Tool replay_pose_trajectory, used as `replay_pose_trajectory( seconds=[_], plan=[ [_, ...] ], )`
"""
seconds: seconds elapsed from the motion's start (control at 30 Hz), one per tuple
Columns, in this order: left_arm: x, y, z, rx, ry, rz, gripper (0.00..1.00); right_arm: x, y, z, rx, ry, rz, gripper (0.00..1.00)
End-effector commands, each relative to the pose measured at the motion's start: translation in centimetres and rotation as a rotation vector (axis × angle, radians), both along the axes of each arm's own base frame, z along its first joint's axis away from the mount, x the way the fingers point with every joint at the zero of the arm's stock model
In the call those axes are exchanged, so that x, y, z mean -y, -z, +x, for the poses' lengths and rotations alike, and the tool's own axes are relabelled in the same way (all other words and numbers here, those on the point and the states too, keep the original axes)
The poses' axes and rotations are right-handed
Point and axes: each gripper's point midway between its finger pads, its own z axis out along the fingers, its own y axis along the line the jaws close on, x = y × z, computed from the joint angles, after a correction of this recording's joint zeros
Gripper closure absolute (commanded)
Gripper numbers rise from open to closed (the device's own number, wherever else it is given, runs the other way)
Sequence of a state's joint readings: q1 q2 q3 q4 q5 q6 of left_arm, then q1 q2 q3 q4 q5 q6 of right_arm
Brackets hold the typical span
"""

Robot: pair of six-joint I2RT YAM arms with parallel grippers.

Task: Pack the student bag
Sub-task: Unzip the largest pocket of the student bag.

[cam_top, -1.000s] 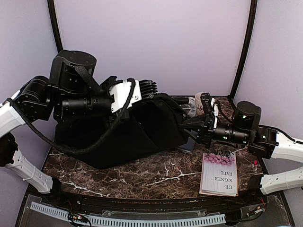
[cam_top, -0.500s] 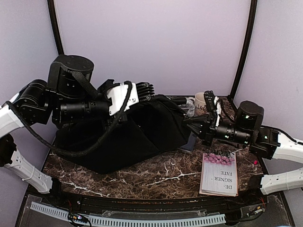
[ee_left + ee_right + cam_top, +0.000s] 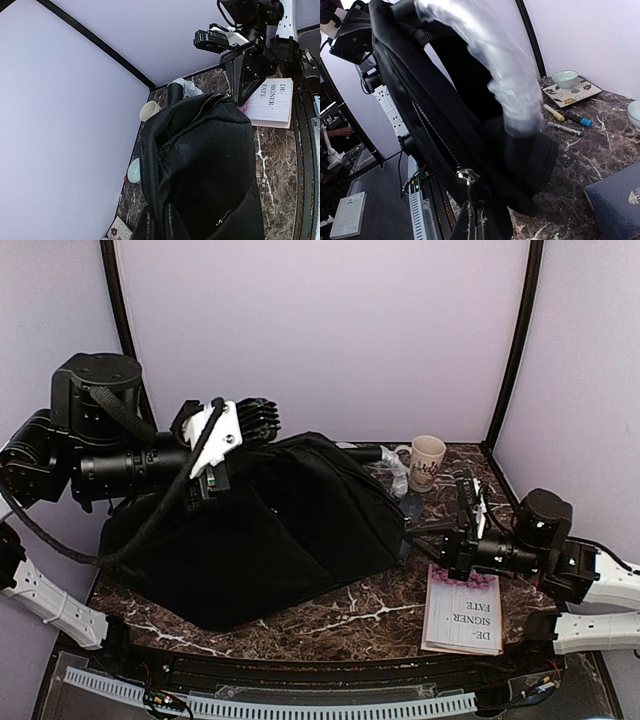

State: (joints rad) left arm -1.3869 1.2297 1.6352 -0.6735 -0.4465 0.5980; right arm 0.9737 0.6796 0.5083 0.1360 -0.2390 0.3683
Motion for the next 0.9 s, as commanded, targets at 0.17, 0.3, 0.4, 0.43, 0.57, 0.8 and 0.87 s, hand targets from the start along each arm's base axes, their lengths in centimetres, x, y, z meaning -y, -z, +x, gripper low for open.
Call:
replay_pose_trajectory(
  seconds=[0.17, 0.3, 0.4, 0.43, 0.57, 0.8, 0.87],
  plan=[
    [-5.9, -8.3, 0.4, 0.038, -0.098, -0.328, 1.00, 0.9, 4.8, -0.5, -0.196, 0.019, 0.036, 1.00],
    [-6.8, -10.5, 0.0, 0.029, -0.091, -0.440, 1.00, 0.5, 6.1, -0.3, -0.217, 0.014, 0.025, 1.00],
    [-7.2, -12.1, -0.1, 0.019, -0.086, -0.517, 1.00, -0.3, 6.4, -0.4, -0.216, -0.014, 0.014, 1.00],
    [-7.3, -12.7, -0.2, 0.017, -0.082, -0.539, 1.00, -0.6, 6.4, -0.5, -0.214, -0.027, 0.012, 1.00],
    [-7.4, -14.5, -0.4, 0.012, -0.070, -0.613, 1.00, -1.8, 6.5, -0.5, -0.214, -0.073, 0.000, 1.00],
    [-7.1, -15.9, -0.5, -0.006, -0.060, -0.705, 1.00, -3.7, 5.6, -0.4, -0.198, -0.124, 0.011, 1.00],
    [-7.1, -15.9, -0.5, -0.021, -0.058, -0.728, 1.00, -4.0, 4.8, -0.3, -0.185, -0.132, 0.027, 1.00]
  ],
)
